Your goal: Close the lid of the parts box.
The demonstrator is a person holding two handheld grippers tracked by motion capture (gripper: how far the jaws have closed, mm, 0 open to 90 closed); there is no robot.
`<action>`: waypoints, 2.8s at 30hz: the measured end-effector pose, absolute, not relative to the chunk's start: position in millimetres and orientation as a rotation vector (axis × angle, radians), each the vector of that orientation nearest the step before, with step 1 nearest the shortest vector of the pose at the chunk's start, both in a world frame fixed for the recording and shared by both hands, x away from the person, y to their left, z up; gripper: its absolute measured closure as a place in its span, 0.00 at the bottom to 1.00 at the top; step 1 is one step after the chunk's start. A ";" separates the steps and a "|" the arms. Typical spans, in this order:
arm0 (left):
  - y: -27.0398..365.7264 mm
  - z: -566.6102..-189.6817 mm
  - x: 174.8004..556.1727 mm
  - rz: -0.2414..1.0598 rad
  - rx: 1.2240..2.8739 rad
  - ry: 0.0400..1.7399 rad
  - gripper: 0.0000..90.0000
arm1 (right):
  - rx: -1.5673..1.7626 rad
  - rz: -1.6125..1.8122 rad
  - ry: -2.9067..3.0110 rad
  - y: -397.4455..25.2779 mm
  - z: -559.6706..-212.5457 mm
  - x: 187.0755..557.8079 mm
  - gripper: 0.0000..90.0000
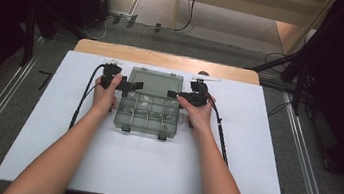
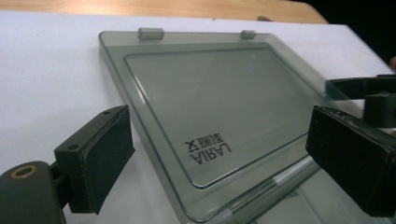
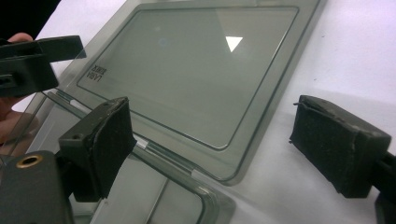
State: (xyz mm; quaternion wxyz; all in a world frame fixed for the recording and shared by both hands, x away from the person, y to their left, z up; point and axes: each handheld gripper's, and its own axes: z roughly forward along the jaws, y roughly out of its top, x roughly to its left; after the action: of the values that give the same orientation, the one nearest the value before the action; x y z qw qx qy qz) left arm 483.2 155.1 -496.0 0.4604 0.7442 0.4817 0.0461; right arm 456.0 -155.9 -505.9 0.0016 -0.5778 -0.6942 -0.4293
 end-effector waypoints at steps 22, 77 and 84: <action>155.1 -502.8 486.9 0.050 1.824 1.280 0.30 | -1.851 -1.313 -2.175 -150.6 -510.1 460.7 0.37; 172.1 -472.3 457.6 0.439 1.810 1.065 0.94 | -1.746 -1.657 -2.338 -176.0 -487.5 435.7 0.82; 174.7 -471.6 452.0 0.449 1.806 1.031 0.95 | -1.773 -1.667 -2.358 -179.2 -454.3 446.0 0.88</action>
State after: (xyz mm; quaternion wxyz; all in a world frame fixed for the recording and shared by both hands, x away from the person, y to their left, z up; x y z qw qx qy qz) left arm 452.0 174.7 -471.6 0.4855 0.7421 0.4237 0.1845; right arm 446.0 -179.2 -454.3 -0.1231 -0.5192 -0.6906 -0.4882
